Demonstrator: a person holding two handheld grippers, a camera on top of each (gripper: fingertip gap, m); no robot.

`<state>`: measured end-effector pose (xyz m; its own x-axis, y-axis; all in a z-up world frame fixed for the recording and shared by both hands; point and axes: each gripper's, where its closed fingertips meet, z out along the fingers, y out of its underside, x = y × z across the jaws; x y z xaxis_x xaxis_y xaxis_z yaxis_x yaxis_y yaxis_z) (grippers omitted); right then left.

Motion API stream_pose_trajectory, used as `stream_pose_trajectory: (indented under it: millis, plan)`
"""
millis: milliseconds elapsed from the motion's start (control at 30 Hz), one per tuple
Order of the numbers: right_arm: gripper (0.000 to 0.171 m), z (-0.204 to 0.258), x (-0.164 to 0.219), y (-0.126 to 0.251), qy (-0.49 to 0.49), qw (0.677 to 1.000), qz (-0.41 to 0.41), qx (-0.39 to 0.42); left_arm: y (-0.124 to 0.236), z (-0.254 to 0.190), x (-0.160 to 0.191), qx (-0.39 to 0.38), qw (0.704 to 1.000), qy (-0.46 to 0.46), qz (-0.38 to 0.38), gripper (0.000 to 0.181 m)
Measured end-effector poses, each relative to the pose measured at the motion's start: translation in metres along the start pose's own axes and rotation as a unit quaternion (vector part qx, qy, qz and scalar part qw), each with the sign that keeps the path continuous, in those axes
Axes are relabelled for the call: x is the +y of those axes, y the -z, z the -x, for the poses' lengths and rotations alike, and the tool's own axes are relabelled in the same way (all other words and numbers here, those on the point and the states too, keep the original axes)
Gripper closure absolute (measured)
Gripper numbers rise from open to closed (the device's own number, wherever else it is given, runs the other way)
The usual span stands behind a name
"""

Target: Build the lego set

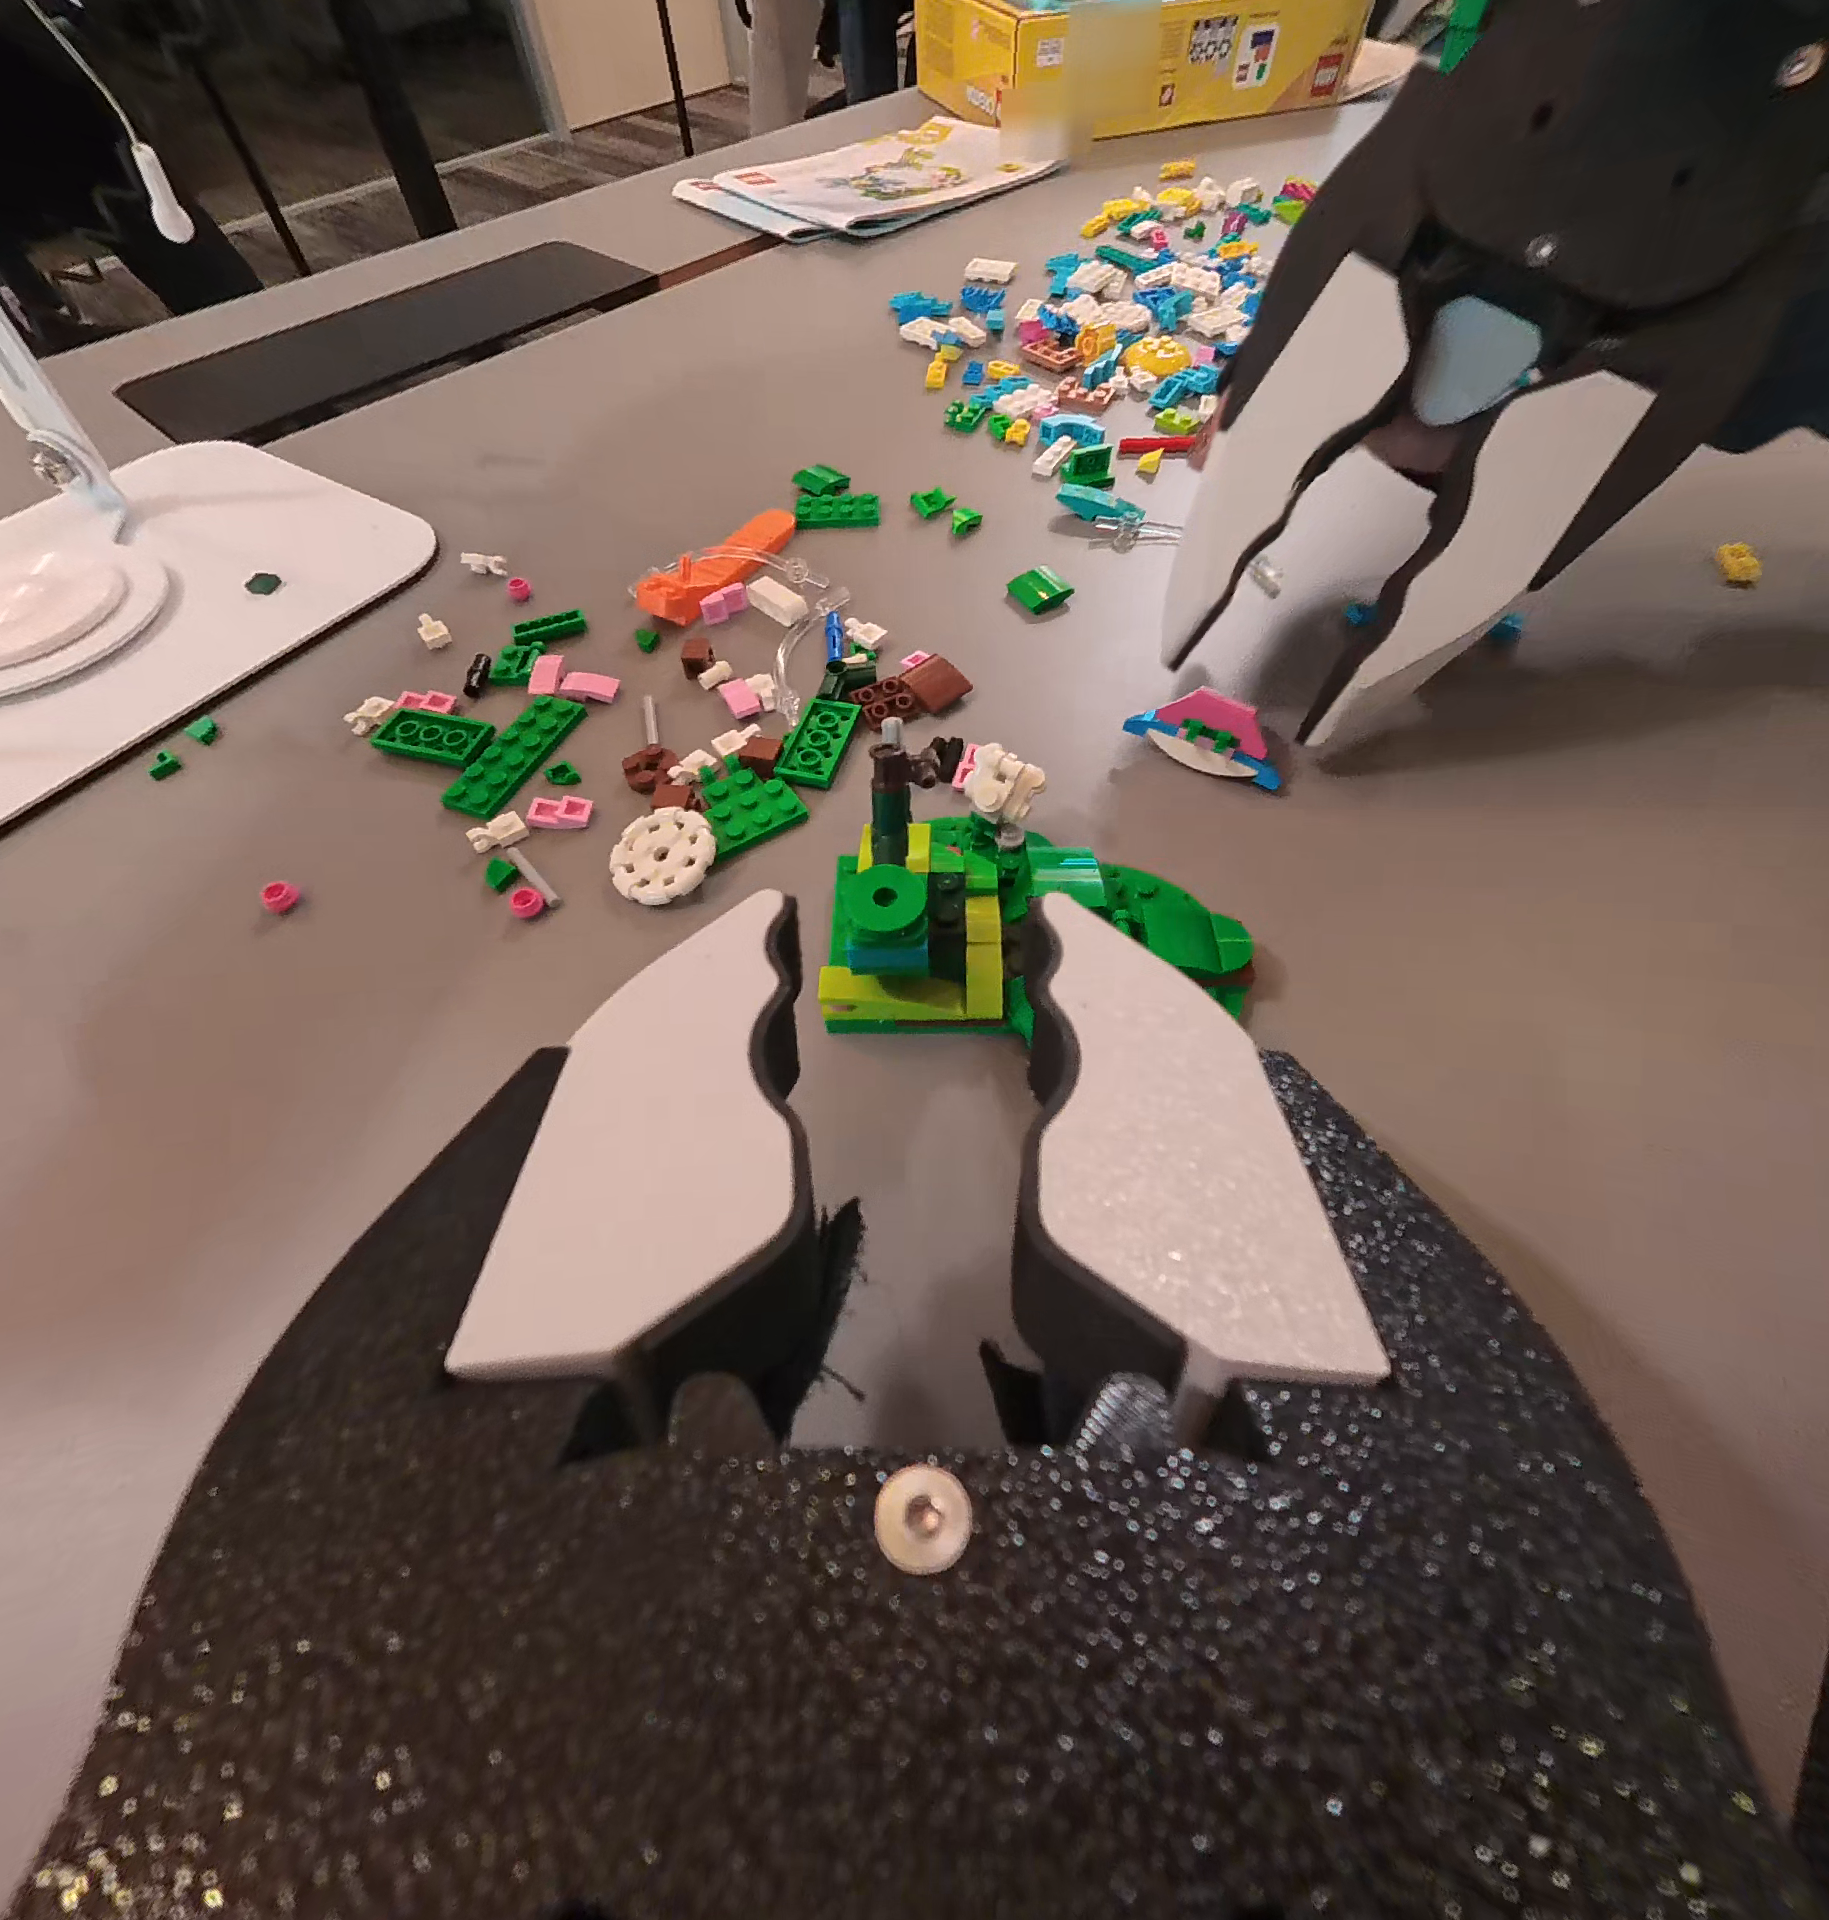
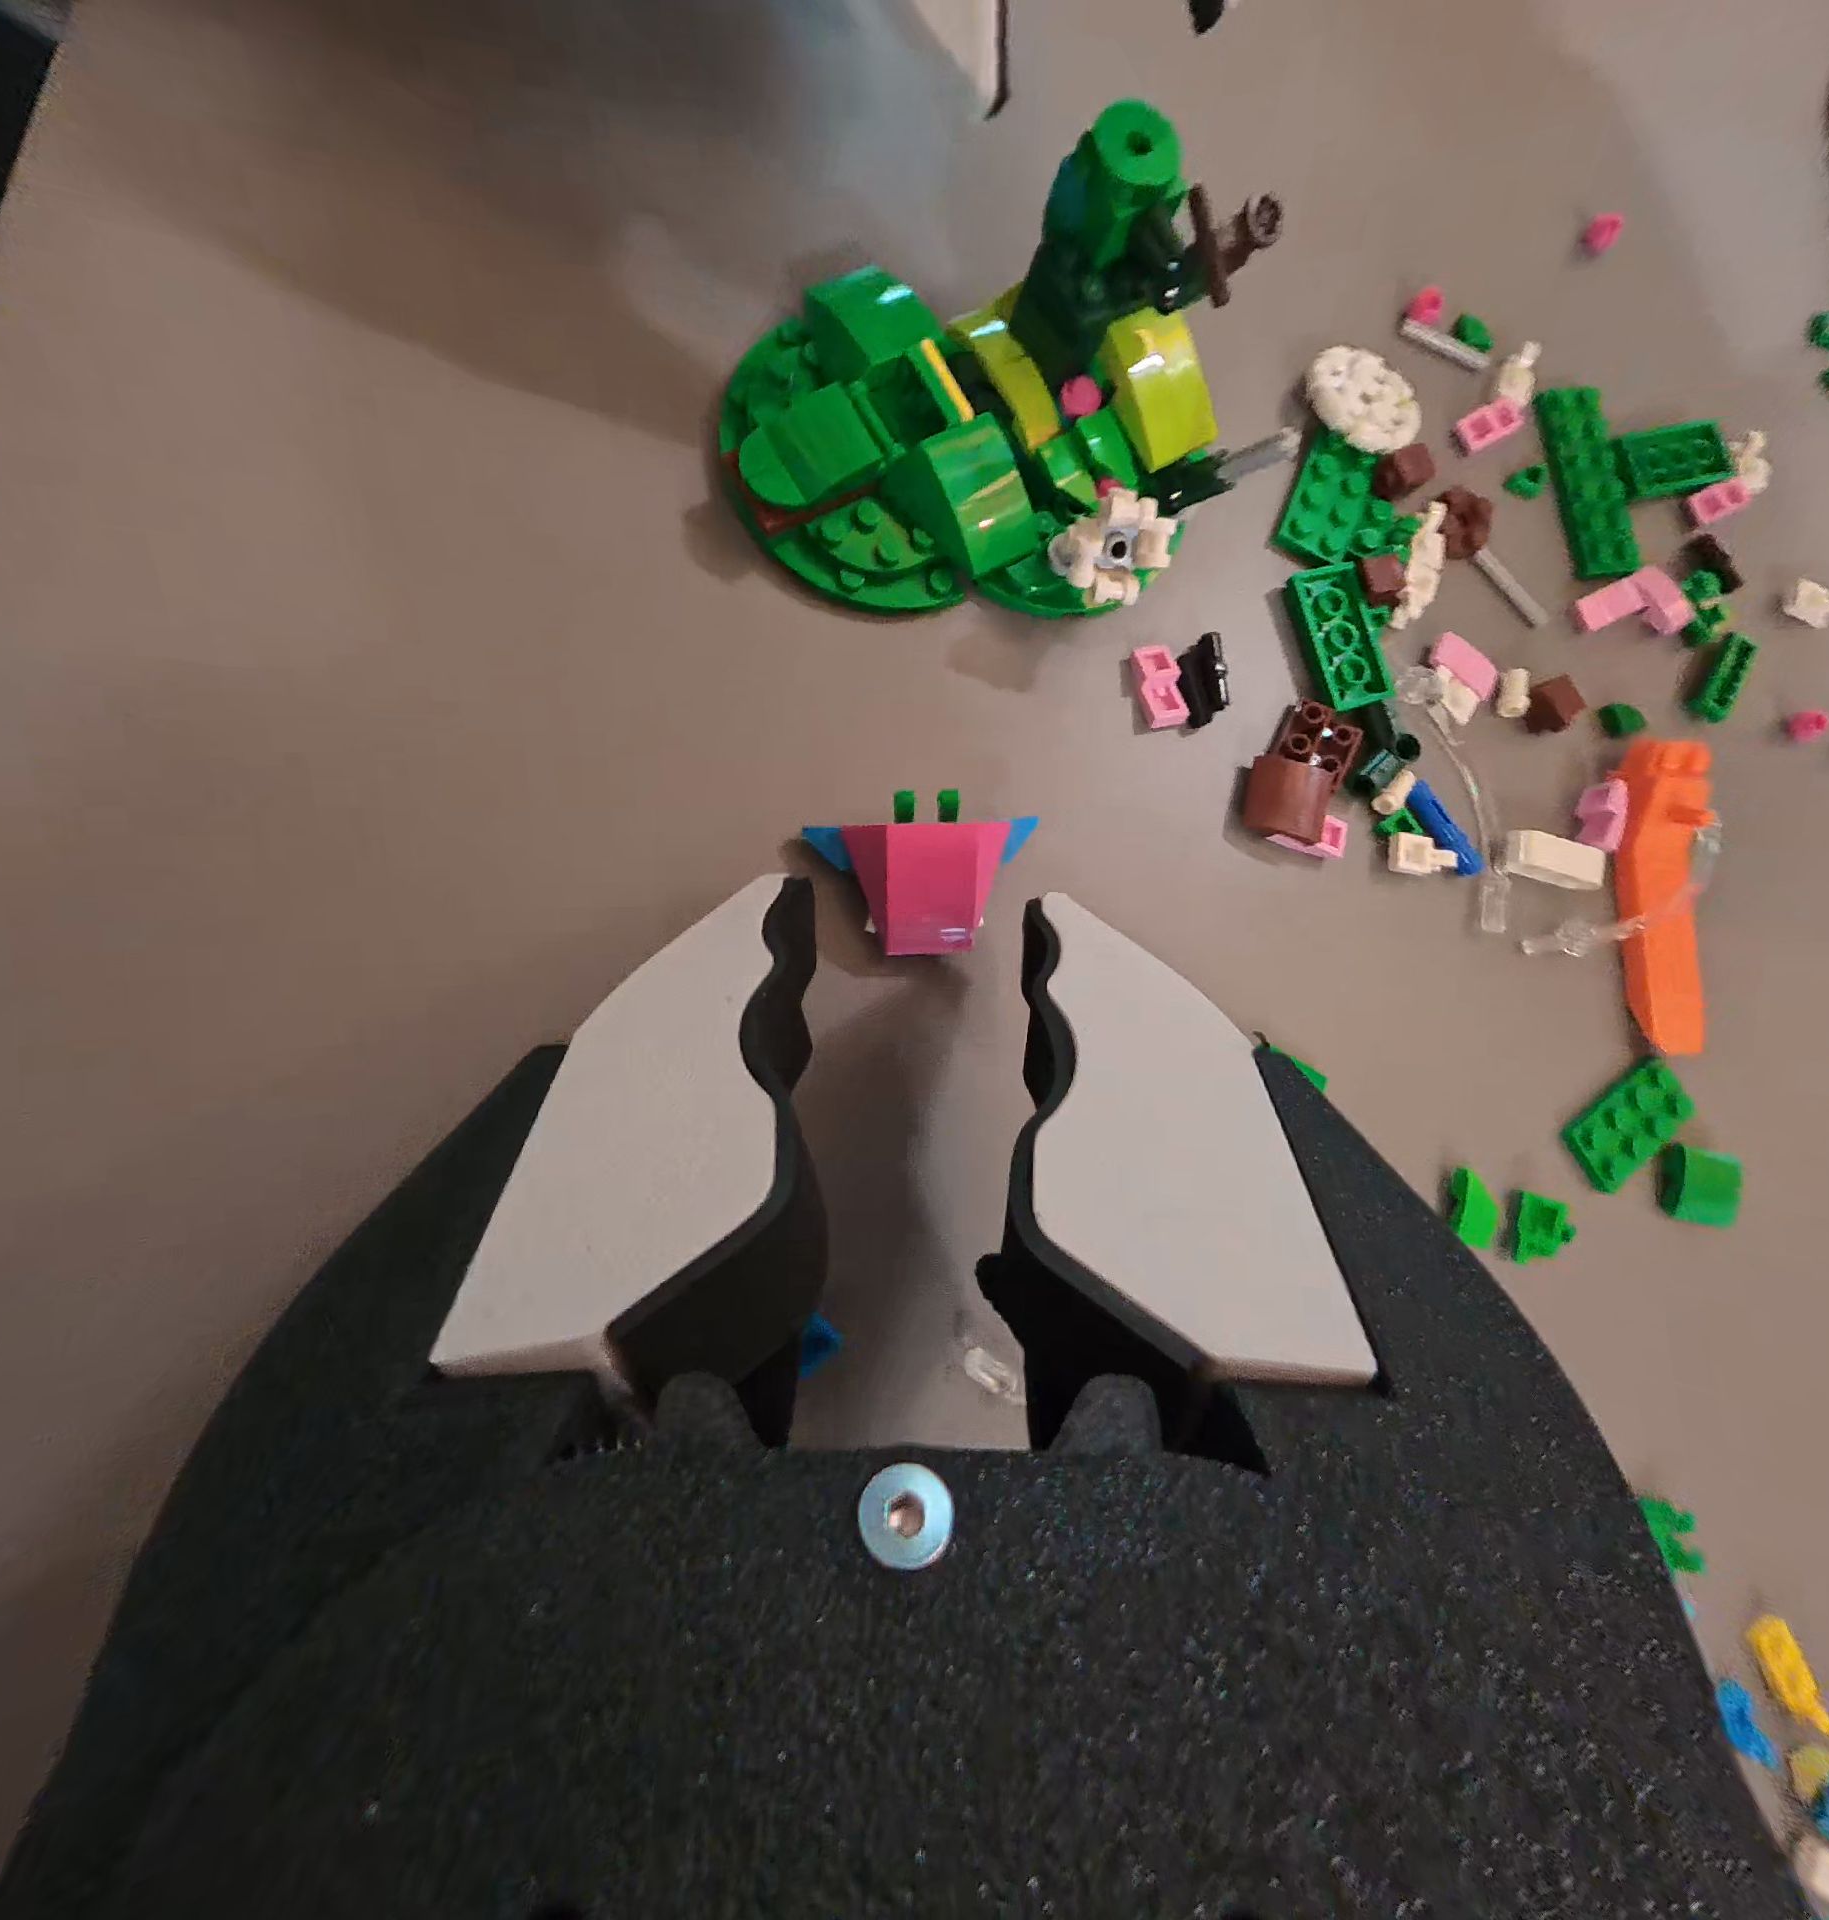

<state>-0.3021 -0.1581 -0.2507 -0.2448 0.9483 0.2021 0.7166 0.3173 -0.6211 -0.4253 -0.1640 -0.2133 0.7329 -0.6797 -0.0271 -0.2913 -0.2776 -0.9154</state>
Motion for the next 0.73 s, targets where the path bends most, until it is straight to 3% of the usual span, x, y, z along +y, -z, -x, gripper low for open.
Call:
stream_pose_trajectory:
  millis: [267,567,733]
  plan:
    - [0.149,-0.001,0.002,-0.010,0.003,0.999,-0.004,-0.050,-0.003,0.002,0.001,0.000,1.000,0.005,0.001,0.141]
    - [0.149,-0.036,-0.043,-0.004,0.065,0.997,-0.010,0.035,-0.017,0.006,0.009,-0.028,0.999,-0.018,0.042,0.140]
    - [0.149,-0.040,-0.058,-0.012,0.070,0.997,0.018,0.034,-0.020,0.002,0.016,-0.021,0.997,-0.022,0.068,0.144]
